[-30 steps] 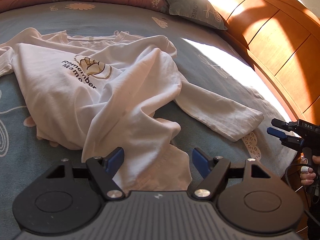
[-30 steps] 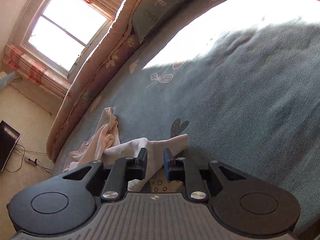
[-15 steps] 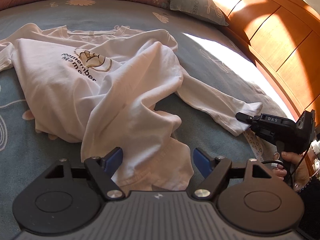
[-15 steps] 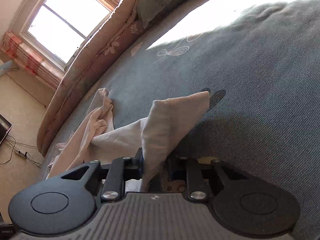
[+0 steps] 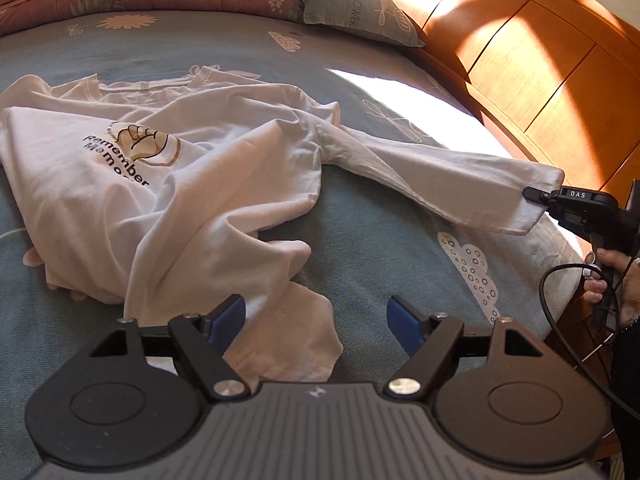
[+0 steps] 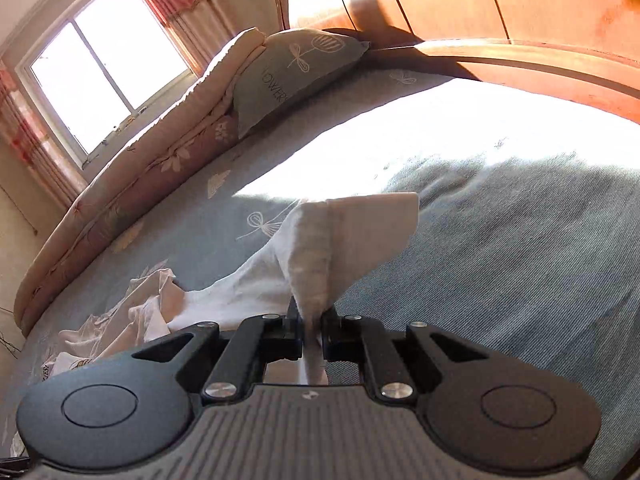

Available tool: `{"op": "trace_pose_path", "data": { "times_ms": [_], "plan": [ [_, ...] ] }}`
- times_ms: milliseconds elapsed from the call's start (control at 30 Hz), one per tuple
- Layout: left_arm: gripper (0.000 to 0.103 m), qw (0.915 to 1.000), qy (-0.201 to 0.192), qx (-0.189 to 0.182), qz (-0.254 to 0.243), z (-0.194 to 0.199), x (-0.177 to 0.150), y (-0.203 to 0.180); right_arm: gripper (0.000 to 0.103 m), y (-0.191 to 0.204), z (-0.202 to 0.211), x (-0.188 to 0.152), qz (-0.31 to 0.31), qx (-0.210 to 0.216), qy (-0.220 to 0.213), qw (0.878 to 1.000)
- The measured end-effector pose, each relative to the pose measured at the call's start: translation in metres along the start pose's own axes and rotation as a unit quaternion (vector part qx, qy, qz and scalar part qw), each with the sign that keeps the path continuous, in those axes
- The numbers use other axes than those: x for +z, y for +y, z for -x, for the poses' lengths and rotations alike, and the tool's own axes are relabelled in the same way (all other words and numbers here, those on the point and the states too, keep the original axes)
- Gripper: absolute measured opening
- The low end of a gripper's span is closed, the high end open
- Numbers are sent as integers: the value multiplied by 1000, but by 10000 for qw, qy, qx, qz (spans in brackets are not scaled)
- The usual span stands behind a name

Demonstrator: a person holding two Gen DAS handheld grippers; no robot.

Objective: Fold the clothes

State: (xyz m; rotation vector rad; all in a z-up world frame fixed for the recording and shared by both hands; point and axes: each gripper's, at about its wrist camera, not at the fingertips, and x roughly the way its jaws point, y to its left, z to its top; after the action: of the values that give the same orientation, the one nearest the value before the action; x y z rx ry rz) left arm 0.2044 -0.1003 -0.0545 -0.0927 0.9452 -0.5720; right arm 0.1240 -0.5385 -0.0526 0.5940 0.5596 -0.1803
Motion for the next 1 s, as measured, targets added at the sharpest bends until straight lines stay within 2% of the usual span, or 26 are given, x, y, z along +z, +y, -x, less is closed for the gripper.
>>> {"op": "trace_pose_path", "data": {
  "times_ms": [133, 233, 333, 400, 500, 567, 667, 700, 833, 900, 1000],
  "plan": [
    [78, 10000, 13, -23, -52, 0, 0, -5, 13, -10, 1, 26, 112, -361, -106, 9992],
    [78, 10000, 21, -11, -60, 0, 1, -7, 13, -1, -6, 36, 335, -772, -56, 9964],
    [78, 10000, 31, -4, -88, 0, 2, -8, 15, 25, -20, 30, 1046, -1341, 64, 9854],
    [78, 9999, 45, -6, -113, 0, 2, -10, 17, 42, -33, 23, 1431, -1476, 170, 9785],
    [78, 9999, 73, -17, -144, -1, 1, -12, 28, 72, -51, 12, 1784, -1045, 283, 9780],
    [78, 9999, 83, -6, -143, 0, 0, -12, 42, 86, -64, 6, 1754, -461, 479, 9823],
    [78, 9999, 82, 18, -137, 2, 0, -11, 44, 92, -77, 0, 1296, 397, 842, 9872],
    [78, 9999, 75, 21, -130, 3, 0, -9, 45, 90, -76, -1, 1157, 523, 847, 9883],
    [78, 10000, 57, 40, -63, 3, 0, -4, 50, 67, -56, 1, 732, 742, 606, 9927],
    [78, 10000, 76, 28, -17, -1, 0, -2, 51, 46, -44, 5, 510, 719, 452, 9951],
    [78, 9999, 139, -9, -12, -8, 0, -4, 51, 23, -35, 8, 417, 605, 439, 9963]
  ]
}}
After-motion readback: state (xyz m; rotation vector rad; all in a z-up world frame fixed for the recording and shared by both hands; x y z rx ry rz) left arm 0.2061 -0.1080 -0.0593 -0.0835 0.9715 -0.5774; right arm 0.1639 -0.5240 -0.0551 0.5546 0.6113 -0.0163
